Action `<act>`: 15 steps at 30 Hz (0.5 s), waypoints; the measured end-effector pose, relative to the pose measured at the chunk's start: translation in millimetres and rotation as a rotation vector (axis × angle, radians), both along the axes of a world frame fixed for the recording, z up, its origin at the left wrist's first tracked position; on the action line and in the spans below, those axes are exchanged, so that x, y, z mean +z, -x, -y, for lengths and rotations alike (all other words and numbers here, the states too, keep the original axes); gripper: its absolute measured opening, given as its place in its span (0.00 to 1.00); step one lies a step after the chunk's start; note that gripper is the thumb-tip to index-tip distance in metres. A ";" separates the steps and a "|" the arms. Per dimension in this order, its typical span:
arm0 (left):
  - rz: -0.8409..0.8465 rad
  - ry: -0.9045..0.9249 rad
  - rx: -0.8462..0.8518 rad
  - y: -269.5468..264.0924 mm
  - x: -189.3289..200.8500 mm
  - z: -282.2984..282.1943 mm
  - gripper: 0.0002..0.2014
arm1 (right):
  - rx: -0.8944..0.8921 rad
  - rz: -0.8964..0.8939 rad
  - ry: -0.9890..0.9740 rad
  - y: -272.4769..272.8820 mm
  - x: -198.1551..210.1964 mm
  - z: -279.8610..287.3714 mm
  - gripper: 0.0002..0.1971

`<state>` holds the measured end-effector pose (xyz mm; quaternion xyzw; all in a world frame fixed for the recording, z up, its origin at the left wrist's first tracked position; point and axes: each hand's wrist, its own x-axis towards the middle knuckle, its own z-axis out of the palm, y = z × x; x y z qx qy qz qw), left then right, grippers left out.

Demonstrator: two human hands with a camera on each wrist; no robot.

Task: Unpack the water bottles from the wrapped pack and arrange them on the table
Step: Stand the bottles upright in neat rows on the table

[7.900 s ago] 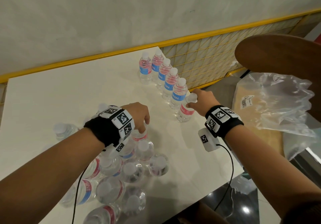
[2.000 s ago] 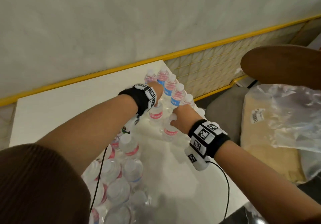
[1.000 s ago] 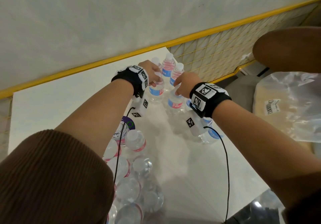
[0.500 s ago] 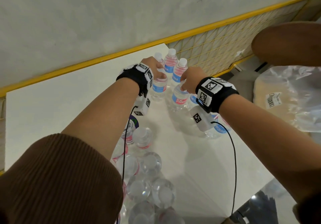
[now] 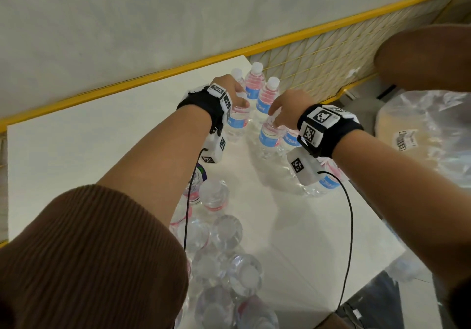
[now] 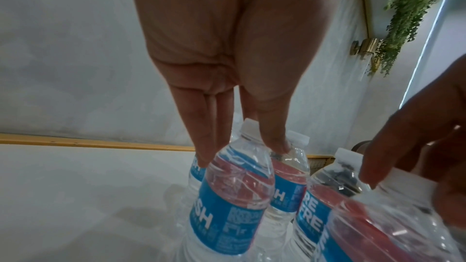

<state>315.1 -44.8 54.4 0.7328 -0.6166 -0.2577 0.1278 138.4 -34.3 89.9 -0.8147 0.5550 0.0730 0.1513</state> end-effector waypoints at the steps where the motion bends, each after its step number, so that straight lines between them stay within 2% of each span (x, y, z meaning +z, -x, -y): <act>1: 0.007 0.000 -0.002 1.9 0.3 -0.6 0.24 | -0.003 0.004 0.004 -0.5 -0.3 -0.2 0.17; 6: 0.019 -0.046 -0.037 6.1 -0.4 -3.2 0.22 | 0.009 0.016 0.014 -3.9 0.7 -1.3 0.17; 10: 0.030 -0.065 -0.040 3.8 2.1 -1.1 0.26 | 0.002 0.024 0.016 -2.7 3.1 0.4 0.19; 13: 0.031 -0.050 -0.043 2.7 5.0 1.3 0.27 | -0.031 0.024 0.004 -1.7 2.5 1.0 0.25; 15: 0.020 -0.044 -0.028 3.6 6.0 2.7 0.28 | -0.024 0.003 0.004 -1.7 1.2 0.0 0.24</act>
